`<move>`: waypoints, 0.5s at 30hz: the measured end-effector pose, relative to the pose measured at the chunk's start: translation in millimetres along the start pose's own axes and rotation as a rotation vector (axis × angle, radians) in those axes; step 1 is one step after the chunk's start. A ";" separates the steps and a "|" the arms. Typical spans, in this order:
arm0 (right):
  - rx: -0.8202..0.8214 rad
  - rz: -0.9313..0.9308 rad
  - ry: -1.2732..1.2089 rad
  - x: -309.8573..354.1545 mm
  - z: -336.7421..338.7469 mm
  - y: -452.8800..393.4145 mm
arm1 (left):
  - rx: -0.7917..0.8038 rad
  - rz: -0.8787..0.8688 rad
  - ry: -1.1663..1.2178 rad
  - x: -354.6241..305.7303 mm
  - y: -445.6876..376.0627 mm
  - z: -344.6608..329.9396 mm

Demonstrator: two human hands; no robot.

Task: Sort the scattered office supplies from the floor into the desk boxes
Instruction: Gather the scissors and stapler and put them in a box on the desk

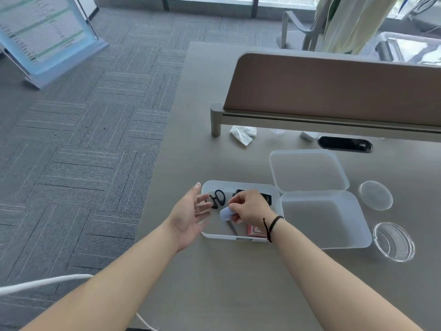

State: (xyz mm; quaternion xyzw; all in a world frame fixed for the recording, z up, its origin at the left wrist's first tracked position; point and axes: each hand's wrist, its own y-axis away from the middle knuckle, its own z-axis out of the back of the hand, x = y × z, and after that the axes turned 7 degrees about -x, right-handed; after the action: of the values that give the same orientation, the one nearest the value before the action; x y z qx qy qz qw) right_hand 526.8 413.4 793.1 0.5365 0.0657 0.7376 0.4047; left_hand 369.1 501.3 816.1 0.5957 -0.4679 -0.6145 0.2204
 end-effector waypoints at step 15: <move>0.103 -0.049 0.419 -14.8 -53.1 -12.4 | -0.140 -0.017 0.001 7.1 2.5 37.4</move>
State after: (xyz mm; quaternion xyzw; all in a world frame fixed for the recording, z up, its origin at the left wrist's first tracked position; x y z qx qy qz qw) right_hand 489.9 429.7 753.5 0.3897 0.1988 0.8186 0.3720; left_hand 331.9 505.9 808.9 0.5829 -0.4187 -0.6473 0.2566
